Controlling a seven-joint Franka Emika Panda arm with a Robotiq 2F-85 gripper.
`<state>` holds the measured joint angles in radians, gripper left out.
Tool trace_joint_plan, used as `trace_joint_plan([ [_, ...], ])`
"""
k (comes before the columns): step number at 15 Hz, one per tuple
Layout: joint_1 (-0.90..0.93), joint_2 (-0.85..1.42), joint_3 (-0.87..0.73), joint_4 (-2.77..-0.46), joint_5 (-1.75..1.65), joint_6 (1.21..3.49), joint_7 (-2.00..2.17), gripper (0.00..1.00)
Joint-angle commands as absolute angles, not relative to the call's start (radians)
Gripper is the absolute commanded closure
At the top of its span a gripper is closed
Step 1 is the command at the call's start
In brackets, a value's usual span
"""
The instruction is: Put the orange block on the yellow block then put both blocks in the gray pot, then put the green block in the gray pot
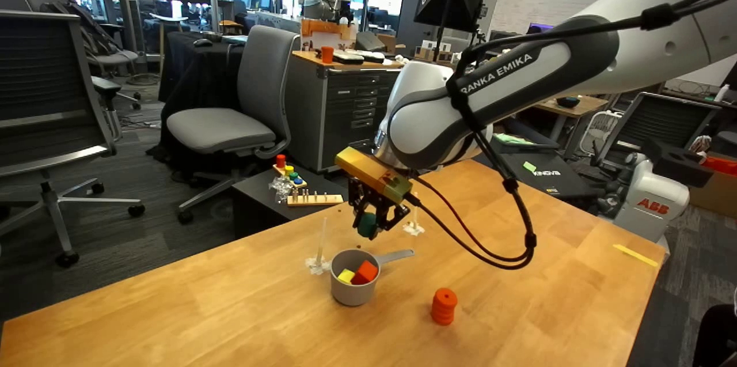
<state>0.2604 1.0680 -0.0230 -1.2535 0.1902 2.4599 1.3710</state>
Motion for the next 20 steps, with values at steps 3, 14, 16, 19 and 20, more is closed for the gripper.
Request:
trace_joint_plan([
  [3,0.310,1.041,-0.016,-1.222,0.181,2.464,1.429,0.83],
  [14,0.348,1.017,-0.012,-1.241,0.182,2.469,1.493,0.83],
  [16,0.357,1.016,-0.012,-1.250,0.181,2.472,1.510,0.83],
  [19,0.370,1.010,-0.014,-1.268,0.177,2.476,1.532,0.83],
  [20,0.375,1.009,-0.015,-1.274,0.176,2.479,1.541,0.83],
])
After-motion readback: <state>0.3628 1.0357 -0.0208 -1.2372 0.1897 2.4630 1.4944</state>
